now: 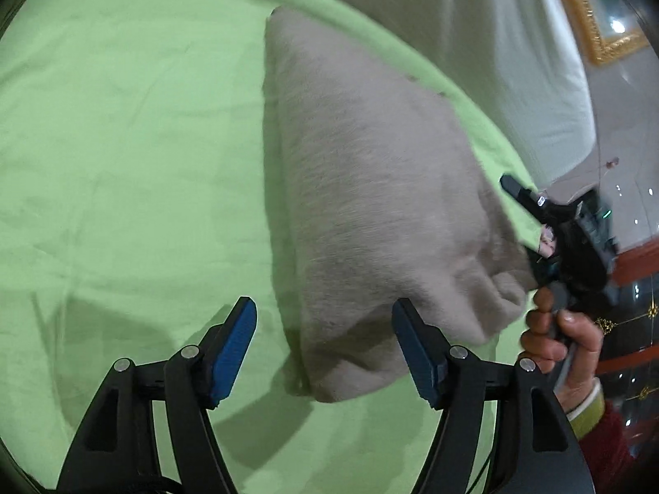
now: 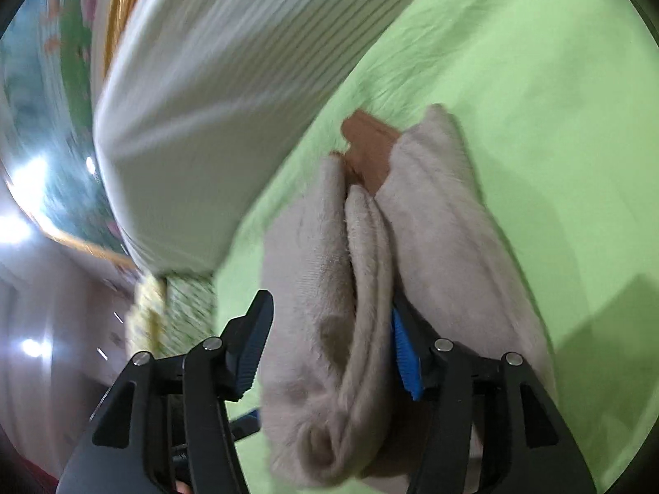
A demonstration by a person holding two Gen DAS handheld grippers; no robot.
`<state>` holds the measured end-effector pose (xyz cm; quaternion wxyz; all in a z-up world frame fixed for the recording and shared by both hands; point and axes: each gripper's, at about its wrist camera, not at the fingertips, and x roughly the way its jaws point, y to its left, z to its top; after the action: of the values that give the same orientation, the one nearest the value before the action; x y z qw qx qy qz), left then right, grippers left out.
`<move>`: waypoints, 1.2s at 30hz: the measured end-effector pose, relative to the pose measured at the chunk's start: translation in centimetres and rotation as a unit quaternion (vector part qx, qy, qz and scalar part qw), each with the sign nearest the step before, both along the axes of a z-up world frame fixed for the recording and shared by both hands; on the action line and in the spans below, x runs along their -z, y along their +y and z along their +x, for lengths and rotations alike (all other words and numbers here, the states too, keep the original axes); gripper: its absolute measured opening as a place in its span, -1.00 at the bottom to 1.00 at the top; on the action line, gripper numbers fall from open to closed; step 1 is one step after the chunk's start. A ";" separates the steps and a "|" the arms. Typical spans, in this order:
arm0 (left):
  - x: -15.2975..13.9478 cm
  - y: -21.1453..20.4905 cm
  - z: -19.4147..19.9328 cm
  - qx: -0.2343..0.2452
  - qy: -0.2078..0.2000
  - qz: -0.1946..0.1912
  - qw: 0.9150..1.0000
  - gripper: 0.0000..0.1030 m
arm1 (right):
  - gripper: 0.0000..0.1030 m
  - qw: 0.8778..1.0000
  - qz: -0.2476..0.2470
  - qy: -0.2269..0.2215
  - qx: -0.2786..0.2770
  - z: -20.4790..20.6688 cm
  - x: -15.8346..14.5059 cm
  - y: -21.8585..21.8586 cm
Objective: Fold small clothes
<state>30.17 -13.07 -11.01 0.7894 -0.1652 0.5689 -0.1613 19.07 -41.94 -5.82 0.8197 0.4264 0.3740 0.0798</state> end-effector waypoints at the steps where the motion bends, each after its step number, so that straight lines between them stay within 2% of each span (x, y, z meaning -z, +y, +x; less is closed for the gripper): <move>1: 0.4 -0.1 0.2 0.000 0.003 0.000 1.000 0.37 | 0.13 1.000 -0.024 0.004 -0.016 0.6 -0.4 0.9; 4: 1.5 -1.0 1.0 0.006 0.009 0.010 1.000 0.43 | 0.13 0.988 -0.131 0.028 -0.082 2.5 -1.8 4.7; 5: 1.9 -1.7 1.1 0.012 0.011 0.013 1.000 0.44 | 0.13 0.978 -0.174 0.046 -0.103 3.2 -1.9 6.2; 7: 1.9 -2.4 1.3 0.027 0.014 0.020 0.999 0.44 | 0.11 0.966 -0.220 0.062 -0.123 4.0 -1.8 8.0; 8: 2.0 -2.1 1.3 0.032 0.014 0.025 0.999 0.44 | -0.15 0.962 -0.231 0.064 -0.130 4.1 -1.8 8.5; 9: 1.8 -2.2 1.2 0.039 0.013 0.029 0.999 0.44 | -0.63 0.959 -0.244 0.066 -0.127 4.1 -2.2 8.7; 12: 1.8 -3.0 0.8 0.057 0.009 0.036 0.998 0.45 | -0.69 0.970 -0.216 0.025 -0.108 3.1 -5.2 8.2; 14: 1.9 -3.5 0.5 0.072 0.006 0.045 0.996 0.49 | -0.70 0.975 -0.205 -0.021 -0.081 1.0 -8.0 7.3; 16: 1.9 -4.0 0.2 0.086 -0.003 0.052 0.995 0.54 | -0.70 0.977 -0.207 -0.037 -0.046 -1.1 -9.0 6.2; 17: 1.9 -4.3 0.1 0.091 -0.005 0.058 0.994 0.55 | -0.70 0.976 -0.211 -0.037 -0.027 -1.7 -9.0 5.6; 19: 2.2 -4.9 -0.4 0.109 -0.006 0.077 0.991 0.54 | -0.69 0.982 -0.188 -0.015 0.010 -2.9 -6.6 3.2; 21: 2.3 -5.4 -1.3 0.121 -0.006 0.087 0.989 0.54 | -0.46 0.986 -0.160 0.042 0.017 -3.0 -2.9 1.3; 22: 2.3 -5.6 -1.5 0.129 -0.007 0.089 0.988 0.54 | -0.37 0.986 -0.155 0.052 0.018 -3.4 -1.9 0.8; 23: 2.3 -5.7 -2.0 0.134 -0.009 0.092 0.987 0.54 | -0.33 0.989 -0.139 0.041 0.022 -4.1 -1.4 0.3; 24: 2.2 -5.8 -2.3 0.137 -0.014 0.095 0.986 0.54 | -0.27 0.991 -0.126 0.029 0.032 -4.8 -1.7 0.0; 26: 2.3 -5.8 -3.0 0.140 -0.021 0.106 0.984 0.54 | -0.09 0.989 -0.136 0.025 0.056 -6.0 -2.7 -0.3; 29: 2.7 -5.8 -4.1 0.137 -0.029 0.126 0.982 0.54 | -0.05 0.984 -0.162 -0.010 0.079 -8.5 -5.4 -0.2; 31: 3.0 -6.2 -4.4 0.125 -0.037 0.137 0.982 0.54 | -0.05 0.981 -0.180 -0.024 0.065 -9.8 -7.0 0.6; 33: 3.0 -5.9 -4.8 0.109 -0.045 0.138 0.983 0.54 | -0.05 0.979 -0.199 -0.036 0.014 -10.3 -8.4 2.9; 36: 3.3 -5.5 -5.7 0.091 -0.053 0.140 0.984 0.54 | -0.05 0.975 -0.214 -0.013 -0.052 -9.9 -8.5 5.0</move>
<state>24.47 -18.61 -14.29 0.8159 0.0085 0.5557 -0.1596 9.16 -36.99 2.67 0.8916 0.2196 0.3933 0.0464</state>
